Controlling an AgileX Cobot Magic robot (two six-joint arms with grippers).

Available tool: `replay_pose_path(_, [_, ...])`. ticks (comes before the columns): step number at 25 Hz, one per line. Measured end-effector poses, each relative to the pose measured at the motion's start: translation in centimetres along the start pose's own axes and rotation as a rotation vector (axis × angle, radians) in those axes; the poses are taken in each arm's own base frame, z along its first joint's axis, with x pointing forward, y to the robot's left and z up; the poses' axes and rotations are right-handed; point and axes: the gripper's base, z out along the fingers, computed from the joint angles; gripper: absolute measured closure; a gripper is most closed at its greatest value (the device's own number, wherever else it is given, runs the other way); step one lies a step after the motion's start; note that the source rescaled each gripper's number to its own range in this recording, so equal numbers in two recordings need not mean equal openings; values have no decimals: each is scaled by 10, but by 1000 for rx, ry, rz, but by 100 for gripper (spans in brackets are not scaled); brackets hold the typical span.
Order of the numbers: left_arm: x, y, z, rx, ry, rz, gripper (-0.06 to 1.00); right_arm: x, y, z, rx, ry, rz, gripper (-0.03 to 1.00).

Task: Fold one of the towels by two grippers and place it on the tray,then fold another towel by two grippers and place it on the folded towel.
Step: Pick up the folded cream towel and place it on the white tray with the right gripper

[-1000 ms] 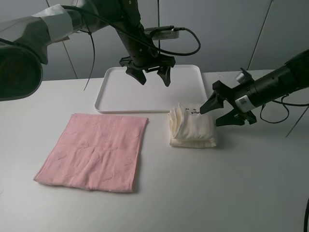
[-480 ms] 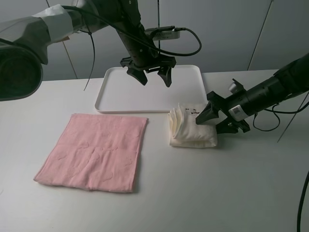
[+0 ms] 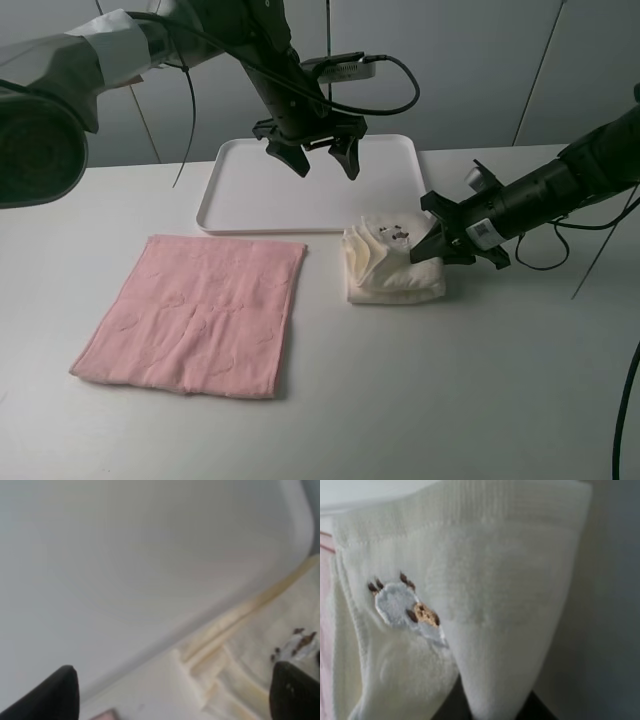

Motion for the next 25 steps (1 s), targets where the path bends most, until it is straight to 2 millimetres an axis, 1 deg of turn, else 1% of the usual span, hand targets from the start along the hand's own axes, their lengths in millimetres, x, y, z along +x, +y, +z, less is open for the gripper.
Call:
replay_pose_path(3, [-2, 5, -3, 64, -9, -16, -4, 1, 5, -2, -35, 15, -9, 88])
replay_pose_path(5, [-3, 12, -12, 67, -25, -22, -4, 0, 14, -10, -58, 7, -32, 88])
replay_pose_path(7, [-5, 21, -26, 61, -48, -24, -4, -6, 27, -18, -92, -4, -74, 88])
replay_pose_path(12, [2, 40, -69, 38, -84, 12, -4, -33, 61, -40, -189, -13, -144, 88])
replay_pose_path(16, [11, 59, -88, 3, -81, 63, -4, -59, 91, -56, -152, -39, -222, 88])
replay_pose_path(19, [13, 72, -103, 24, -112, 60, -4, -77, 118, -66, -140, -62, -276, 88])
replay_pose_path(22, [14, 84, -126, 33, -165, 42, -4, -94, 139, -62, -169, -55, -298, 88])
replay_pose_path(25, [16, 99, -145, 16, -203, 15, -4, -110, 151, -47, -191, -37, -297, 88])
